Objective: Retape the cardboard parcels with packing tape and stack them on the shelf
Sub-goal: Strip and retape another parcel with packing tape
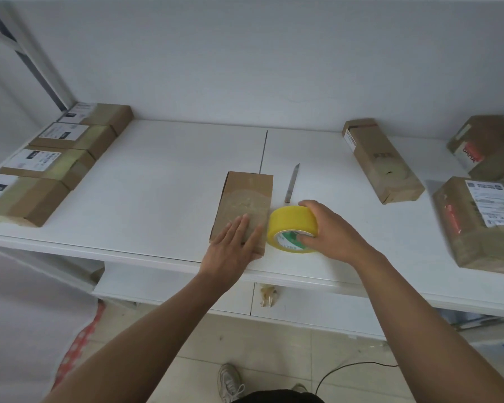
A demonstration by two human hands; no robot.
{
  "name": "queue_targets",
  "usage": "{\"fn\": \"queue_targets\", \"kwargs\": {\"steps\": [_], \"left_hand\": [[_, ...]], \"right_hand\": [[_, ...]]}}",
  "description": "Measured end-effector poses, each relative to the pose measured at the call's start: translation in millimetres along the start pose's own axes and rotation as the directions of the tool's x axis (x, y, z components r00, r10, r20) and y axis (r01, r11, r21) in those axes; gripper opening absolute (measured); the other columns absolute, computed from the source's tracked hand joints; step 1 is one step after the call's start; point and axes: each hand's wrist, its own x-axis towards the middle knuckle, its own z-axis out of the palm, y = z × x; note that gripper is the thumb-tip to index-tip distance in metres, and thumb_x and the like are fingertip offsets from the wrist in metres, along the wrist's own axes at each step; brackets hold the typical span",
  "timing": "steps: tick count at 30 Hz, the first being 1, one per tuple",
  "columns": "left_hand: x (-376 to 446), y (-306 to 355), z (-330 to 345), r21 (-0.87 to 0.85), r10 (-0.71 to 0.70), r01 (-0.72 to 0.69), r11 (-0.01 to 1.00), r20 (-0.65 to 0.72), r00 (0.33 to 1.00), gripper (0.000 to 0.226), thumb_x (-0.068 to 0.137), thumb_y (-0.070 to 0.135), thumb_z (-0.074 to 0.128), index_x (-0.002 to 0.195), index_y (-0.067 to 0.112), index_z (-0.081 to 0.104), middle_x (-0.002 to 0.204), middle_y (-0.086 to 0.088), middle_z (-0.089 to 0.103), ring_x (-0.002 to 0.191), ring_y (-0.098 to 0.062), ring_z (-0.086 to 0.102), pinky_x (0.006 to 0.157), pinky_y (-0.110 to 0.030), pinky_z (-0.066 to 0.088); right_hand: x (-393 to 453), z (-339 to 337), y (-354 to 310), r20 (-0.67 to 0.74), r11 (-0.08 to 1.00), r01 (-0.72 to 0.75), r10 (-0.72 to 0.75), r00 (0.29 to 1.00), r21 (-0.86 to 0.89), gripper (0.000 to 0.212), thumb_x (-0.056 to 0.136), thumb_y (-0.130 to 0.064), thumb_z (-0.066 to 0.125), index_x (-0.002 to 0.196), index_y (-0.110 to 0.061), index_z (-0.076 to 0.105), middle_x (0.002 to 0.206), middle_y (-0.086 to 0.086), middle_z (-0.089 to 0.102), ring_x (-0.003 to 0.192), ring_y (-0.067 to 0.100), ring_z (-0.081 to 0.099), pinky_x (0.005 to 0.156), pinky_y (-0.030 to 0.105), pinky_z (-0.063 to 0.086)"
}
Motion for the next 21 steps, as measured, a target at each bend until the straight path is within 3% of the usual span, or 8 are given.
{"fn": "queue_targets", "kwargs": {"steps": [3,7,10,14,18,21], "left_hand": [[-0.5,0.9,0.0,-0.053,-0.066,0.063,0.997,-0.055,0.996,0.058,0.099,0.046,0.039,0.147,0.012,0.037,0.143,-0.025,0.051,0.131,-0.038,0.052,0.106,-0.049,0.047],[3.0,4.1,-7.9,-0.141,-0.173,0.148,0.979,-0.180,0.968,0.058,0.103,0.044,0.042,0.139,0.000,0.052,0.140,-0.025,0.054,0.128,-0.042,0.054,0.100,-0.051,0.052],[1.0,0.0,-16.0,-0.248,-0.278,0.224,0.943,-0.211,0.937,0.060,0.102,0.043,0.045,0.139,-0.004,0.052,0.143,-0.023,0.052,0.130,-0.041,0.052,0.094,-0.052,0.055],[4.9,2.5,-34.0,-0.340,-0.382,0.329,0.881,-0.100,0.919,0.086,0.088,0.064,0.055,0.145,0.001,0.040,0.146,-0.017,0.051,0.134,-0.034,0.050,0.098,-0.046,0.050],[14.9,1.2,-45.2,-0.484,-0.629,0.558,0.674,0.020,0.777,0.081,0.087,0.056,0.064,0.147,0.011,0.036,0.143,-0.007,0.051,0.113,-0.034,0.063,0.074,-0.044,0.058],[12.5,-10.3,-49.7,-0.579,-0.715,0.615,0.535,0.078,0.695,0.076,0.089,0.043,0.067,0.149,0.011,0.033,0.141,-0.008,0.052,0.103,-0.040,0.065,0.074,-0.044,0.054]], "right_hand": [[-0.4,0.7,-0.1,-0.036,0.999,-0.008,0.010,0.999,0.037,0.058,0.088,-0.036,0.072,0.136,-0.026,0.042,0.114,-0.011,0.049,0.103,0.018,0.055,0.076,0.028,0.039],[8.6,-12.9,-22.1,-0.122,0.991,0.059,-0.044,0.992,0.119,0.060,0.084,-0.036,0.076,0.134,-0.029,0.044,0.115,-0.011,0.051,0.101,0.014,0.052,0.078,0.031,0.042],[21.2,-25.7,-51.8,-0.164,0.978,0.112,-0.084,0.983,0.173,0.056,0.081,-0.037,0.078,0.127,-0.029,0.047,0.113,-0.011,0.051,0.101,0.014,0.051,0.079,0.033,0.044],[41.8,-27.7,-95.2,-0.200,0.977,0.184,-0.161,0.966,0.106,0.050,0.080,-0.033,0.077,0.122,-0.023,0.051,0.115,-0.005,0.054,0.105,0.019,0.053,0.080,0.031,0.040],[58.8,-26.1,-132.3,-0.167,0.967,0.249,-0.236,0.957,0.059,0.062,0.082,-0.028,0.075,0.137,-0.020,0.049,0.133,0.003,0.049,0.122,0.021,0.047,0.088,0.025,0.033],[64.1,-21.3,-144.8,-0.160,0.932,0.329,-0.306,0.939,0.153,0.071,0.082,-0.024,0.076,0.144,-0.019,0.042,0.138,0.004,0.045,0.126,0.018,0.043,0.097,0.025,0.032]]}}
